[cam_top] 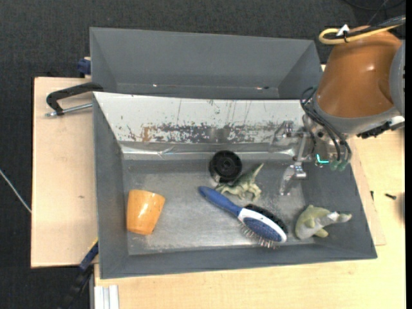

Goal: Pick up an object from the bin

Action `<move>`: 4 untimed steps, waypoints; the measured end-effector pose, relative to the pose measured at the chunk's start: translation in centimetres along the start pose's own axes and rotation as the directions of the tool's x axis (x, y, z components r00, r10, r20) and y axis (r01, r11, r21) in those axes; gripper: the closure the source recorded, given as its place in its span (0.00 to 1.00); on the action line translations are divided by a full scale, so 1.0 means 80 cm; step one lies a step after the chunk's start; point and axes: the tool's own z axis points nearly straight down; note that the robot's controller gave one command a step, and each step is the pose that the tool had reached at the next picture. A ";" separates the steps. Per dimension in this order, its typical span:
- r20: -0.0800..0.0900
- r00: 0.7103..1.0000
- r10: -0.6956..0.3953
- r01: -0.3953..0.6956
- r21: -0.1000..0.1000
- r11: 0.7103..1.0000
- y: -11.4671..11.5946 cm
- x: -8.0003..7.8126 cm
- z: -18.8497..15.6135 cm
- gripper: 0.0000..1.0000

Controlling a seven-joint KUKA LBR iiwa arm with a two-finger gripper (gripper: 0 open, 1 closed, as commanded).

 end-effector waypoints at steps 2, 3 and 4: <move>0.022 0.992 0.125 -0.125 -0.004 0.992 0.042 0.056 0.144 0.00; 0.012 0.901 0.433 -0.433 -0.005 0.901 0.035 0.054 0.126 0.00; 0.025 0.781 0.623 -0.623 -0.019 0.782 0.038 0.053 0.150 0.00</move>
Offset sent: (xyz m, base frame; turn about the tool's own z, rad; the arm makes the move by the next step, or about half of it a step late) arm -0.0490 0.0527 -0.1478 -0.0289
